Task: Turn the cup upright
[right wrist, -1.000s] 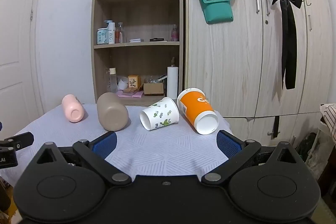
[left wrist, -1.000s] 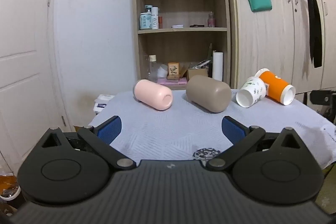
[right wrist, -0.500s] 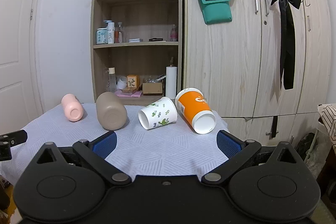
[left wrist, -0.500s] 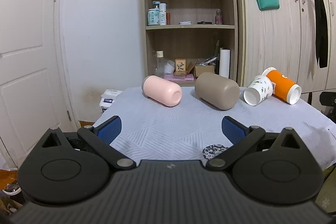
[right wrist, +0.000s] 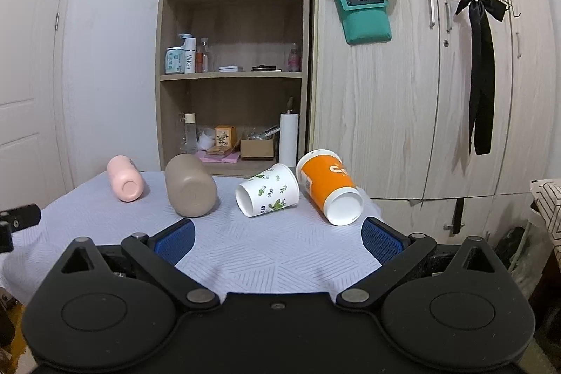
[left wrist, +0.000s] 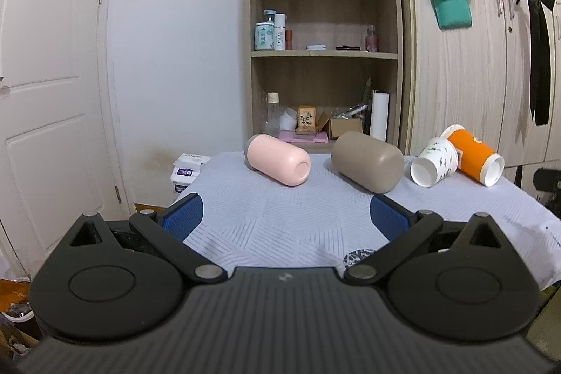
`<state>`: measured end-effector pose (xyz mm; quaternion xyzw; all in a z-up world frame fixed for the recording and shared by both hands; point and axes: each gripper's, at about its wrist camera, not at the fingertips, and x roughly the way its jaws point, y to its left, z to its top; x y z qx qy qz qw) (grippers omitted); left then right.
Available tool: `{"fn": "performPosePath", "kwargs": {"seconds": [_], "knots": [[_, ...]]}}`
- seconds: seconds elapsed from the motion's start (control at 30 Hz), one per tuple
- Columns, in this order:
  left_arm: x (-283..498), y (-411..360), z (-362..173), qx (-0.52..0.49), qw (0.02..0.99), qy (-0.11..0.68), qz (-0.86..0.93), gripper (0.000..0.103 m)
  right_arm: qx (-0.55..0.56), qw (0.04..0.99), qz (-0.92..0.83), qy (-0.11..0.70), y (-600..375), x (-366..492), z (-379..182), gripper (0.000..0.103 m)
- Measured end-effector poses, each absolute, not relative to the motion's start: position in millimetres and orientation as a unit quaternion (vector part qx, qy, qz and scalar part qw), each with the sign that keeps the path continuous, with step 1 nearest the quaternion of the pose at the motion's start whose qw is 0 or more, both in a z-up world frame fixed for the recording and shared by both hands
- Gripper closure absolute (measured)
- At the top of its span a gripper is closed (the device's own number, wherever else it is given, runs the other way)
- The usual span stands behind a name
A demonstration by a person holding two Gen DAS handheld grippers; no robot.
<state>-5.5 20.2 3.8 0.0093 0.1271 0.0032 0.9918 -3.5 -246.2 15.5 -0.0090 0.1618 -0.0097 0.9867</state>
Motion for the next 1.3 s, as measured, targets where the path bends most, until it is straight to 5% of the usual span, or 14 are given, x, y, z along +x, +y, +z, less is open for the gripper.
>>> {"fn": "performPosePath", "kwargs": {"seconds": [1.3], "knots": [[-6.0,21.7,13.1,0.015,0.990,0.143,-0.015,0.000,-0.012,0.983,0.008,0.182,-241.3,0.9,15.5,0.000]]}}
